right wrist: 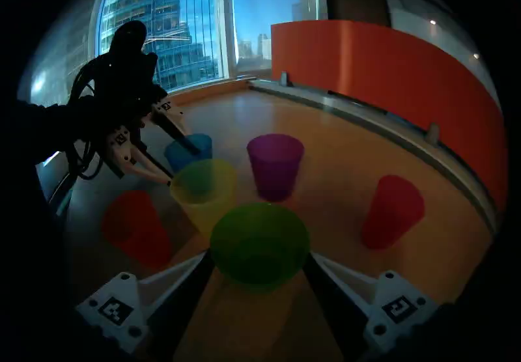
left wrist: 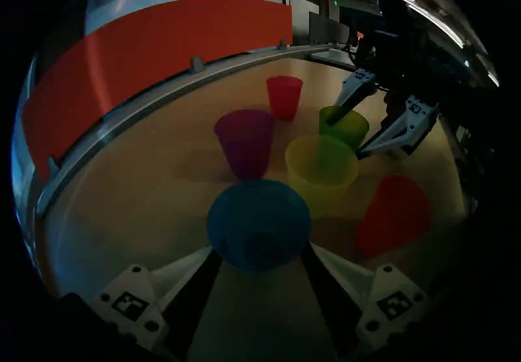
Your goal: Pour water
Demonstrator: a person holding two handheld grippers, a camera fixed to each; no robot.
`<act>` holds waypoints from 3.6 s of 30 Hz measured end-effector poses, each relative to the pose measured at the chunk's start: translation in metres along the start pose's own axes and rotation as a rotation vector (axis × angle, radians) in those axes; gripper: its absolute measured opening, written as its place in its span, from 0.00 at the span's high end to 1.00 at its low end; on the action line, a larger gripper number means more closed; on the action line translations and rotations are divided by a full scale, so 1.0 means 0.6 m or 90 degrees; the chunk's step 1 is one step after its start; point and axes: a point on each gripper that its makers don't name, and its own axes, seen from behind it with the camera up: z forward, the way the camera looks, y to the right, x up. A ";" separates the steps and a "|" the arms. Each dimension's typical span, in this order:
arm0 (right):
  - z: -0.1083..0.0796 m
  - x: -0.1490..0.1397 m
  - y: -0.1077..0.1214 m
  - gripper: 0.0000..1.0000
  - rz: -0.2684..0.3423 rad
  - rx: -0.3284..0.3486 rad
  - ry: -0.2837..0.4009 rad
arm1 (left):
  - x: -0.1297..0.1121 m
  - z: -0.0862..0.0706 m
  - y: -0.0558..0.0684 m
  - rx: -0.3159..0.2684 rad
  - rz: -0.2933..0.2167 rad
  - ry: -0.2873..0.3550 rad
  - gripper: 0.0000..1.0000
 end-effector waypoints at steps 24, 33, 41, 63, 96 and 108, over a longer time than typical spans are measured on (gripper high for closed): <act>-0.082 -0.019 -0.021 0.00 0.048 -0.046 0.050 | -0.030 -0.077 0.009 0.042 -0.044 0.029 0.15; -0.127 -0.013 -0.027 0.00 0.057 -0.089 0.090 | -0.019 -0.122 0.019 0.077 -0.069 0.082 0.15; -0.164 0.015 -0.017 0.00 0.082 -0.139 0.157 | 0.002 -0.158 0.001 0.136 -0.114 0.162 0.15; -0.257 0.063 0.070 0.00 0.125 -0.357 0.305 | 0.042 -0.246 -0.043 0.304 -0.181 0.311 0.15; -0.369 0.062 0.131 0.00 0.131 -0.584 0.398 | 0.059 -0.326 -0.075 0.511 -0.214 0.426 0.16; -0.382 0.062 0.130 0.00 0.144 -0.571 0.413 | 0.063 -0.334 -0.067 0.573 -0.159 0.433 0.15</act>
